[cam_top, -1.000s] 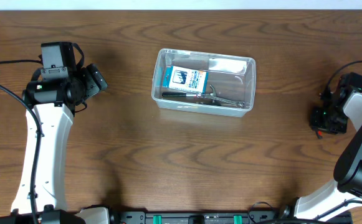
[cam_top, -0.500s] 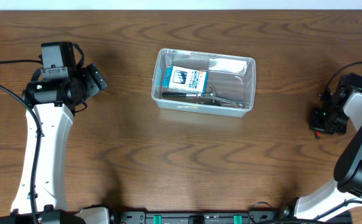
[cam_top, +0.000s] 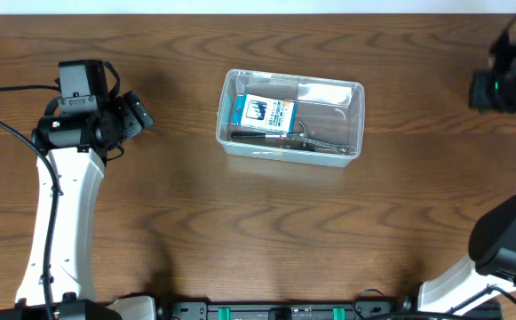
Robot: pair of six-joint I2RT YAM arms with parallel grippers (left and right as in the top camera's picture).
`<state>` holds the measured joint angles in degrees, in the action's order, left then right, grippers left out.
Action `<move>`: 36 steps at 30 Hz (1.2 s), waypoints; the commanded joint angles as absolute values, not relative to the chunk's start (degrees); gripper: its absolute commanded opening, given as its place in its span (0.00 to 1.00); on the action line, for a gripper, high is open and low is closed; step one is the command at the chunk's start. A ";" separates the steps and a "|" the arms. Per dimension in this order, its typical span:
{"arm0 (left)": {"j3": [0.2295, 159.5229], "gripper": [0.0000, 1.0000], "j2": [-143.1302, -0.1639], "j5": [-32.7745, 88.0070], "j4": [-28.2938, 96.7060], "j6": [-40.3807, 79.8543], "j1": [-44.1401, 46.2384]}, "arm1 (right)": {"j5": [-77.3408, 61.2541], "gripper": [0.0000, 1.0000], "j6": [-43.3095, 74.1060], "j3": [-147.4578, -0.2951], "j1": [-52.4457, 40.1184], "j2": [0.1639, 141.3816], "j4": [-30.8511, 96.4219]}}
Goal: Pack container
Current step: 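Lift the pliers and carry them over the container, then lower the pliers into the container and open the right gripper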
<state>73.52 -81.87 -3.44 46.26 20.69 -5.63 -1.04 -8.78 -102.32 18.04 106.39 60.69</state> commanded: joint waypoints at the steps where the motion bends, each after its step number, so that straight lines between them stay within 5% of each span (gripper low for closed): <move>1: 73.19 0.98 -81.71 -4.36 46.39 19.75 -5.87 | -4.45 0.01 -14.24 -111.07 12.01 104.14 63.35; 18: 73.19 0.98 -81.71 -4.36 46.39 19.75 -5.87 | 1.39 0.01 -34.44 -118.63 -22.35 107.26 67.33; 36: 73.19 0.98 -81.71 -4.36 46.39 19.75 -5.87 | -3.07 0.01 -33.80 -118.10 -23.99 126.61 72.03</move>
<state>73.52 -81.87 -3.44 46.26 20.69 -5.63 -0.32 -33.69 -117.89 -24.16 125.73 71.75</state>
